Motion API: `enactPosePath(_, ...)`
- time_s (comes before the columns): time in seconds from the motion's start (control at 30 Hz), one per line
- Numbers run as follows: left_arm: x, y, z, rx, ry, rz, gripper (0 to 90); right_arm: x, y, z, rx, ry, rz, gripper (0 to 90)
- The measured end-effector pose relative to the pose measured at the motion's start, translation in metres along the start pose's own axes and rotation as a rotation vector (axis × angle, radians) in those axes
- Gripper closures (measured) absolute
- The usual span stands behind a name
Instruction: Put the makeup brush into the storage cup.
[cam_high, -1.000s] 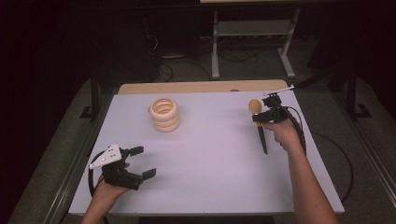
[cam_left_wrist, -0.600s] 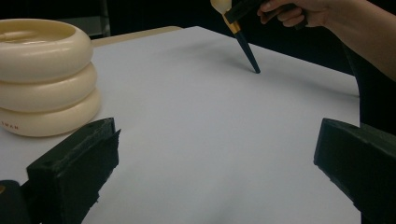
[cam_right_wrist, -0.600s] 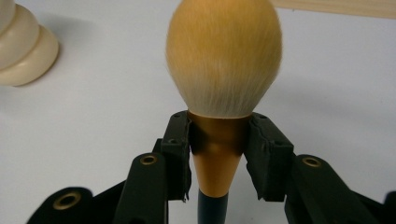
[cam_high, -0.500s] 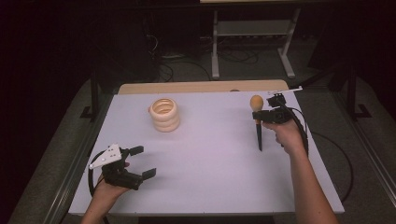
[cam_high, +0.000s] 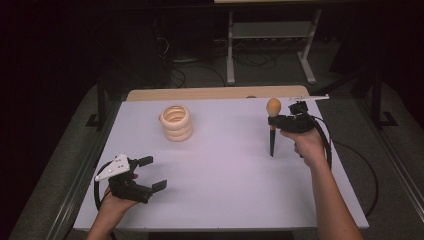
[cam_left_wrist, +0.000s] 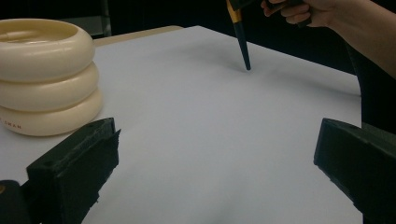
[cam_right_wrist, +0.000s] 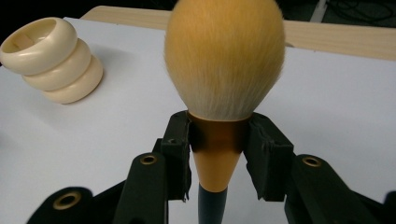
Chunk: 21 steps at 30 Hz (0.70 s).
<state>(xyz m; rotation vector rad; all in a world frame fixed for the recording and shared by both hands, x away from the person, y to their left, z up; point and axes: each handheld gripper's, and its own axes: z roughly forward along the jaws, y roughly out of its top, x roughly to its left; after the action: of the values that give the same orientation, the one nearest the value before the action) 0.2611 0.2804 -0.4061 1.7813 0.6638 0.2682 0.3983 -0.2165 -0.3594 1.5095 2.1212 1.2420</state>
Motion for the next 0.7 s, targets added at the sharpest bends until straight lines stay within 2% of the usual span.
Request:
enactPosePath(0.3, 0.001, 0.001, 0.001, -0.001, -0.005, 0.006, 0.0, 0.002, -0.001, -0.006, -0.065, 0.020, -0.038, 61.2)
enactPosePath(0.7, 0.004, 0.013, 0.009, -0.023, -0.024, 0.007, 0.0, 0.008, -0.001, -0.010, -0.103, 0.071, -0.062, 61.2)
